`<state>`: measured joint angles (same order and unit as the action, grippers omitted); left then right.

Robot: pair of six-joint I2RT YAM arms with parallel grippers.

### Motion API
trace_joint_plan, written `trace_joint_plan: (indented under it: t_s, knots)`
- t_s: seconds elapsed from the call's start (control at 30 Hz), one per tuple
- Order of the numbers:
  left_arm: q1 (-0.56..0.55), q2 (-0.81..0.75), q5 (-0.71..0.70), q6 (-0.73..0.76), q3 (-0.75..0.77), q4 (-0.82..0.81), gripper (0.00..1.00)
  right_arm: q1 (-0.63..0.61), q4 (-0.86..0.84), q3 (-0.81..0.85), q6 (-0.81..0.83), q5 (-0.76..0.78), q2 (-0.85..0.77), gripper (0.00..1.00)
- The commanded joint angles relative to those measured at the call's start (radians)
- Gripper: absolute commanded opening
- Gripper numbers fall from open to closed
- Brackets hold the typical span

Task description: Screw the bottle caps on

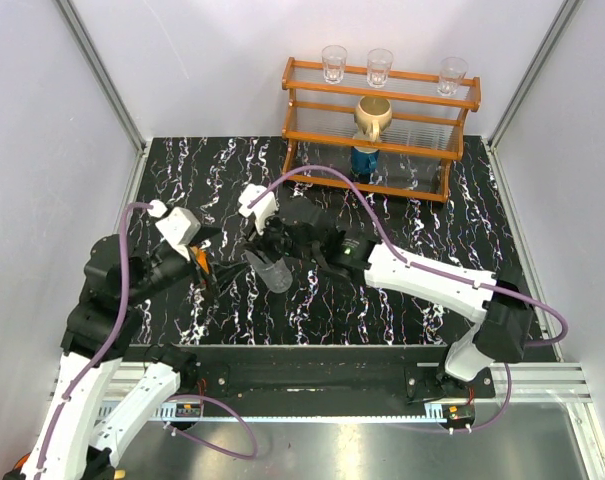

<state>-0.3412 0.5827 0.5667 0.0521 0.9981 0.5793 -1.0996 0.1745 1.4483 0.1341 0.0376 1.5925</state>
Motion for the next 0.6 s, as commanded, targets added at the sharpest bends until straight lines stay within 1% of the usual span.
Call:
trace_joint_plan:
  t_s: [0.0, 0.03, 0.07, 0.1, 0.2, 0.37, 0.47, 0.57]
  knots:
    - [0.005, -0.009, -0.206, -0.049, 0.094, 0.053, 0.99, 0.004, -0.424, -0.112, -0.027, -0.001, -0.005, 0.0]
    - [0.005, -0.009, -0.224, -0.092, 0.102, 0.051, 0.99, 0.004, -0.466, -0.13, -0.034, -0.002, 0.003, 0.0]
    - [0.005, -0.007, -0.255, -0.097, 0.111, 0.053, 0.99, 0.004, -0.501, -0.152, -0.05, -0.004, 0.014, 0.0]
    - [0.005, 0.0, -0.269, -0.097, 0.126, 0.056, 0.99, 0.004, -0.571, -0.161, -0.059, -0.008, 0.038, 0.0]
    - [0.005, 0.031, -0.312, -0.092, 0.157, 0.071, 0.99, -0.005, -0.642, -0.158, -0.08, -0.018, 0.099, 0.0]
    - [0.005, 0.051, -0.32, -0.11, 0.174, 0.057, 0.99, -0.054, -0.696, -0.121, -0.068, 0.007, 0.194, 0.0]
    - [0.005, 0.063, -0.332, -0.124, 0.188, 0.047, 0.99, -0.06, -0.722, -0.114, -0.086, 0.012, 0.247, 0.0]
    - [0.007, 0.086, -0.363, -0.129, 0.215, 0.057, 0.99, -0.062, -0.731, -0.114, -0.102, 0.012, 0.265, 0.0]
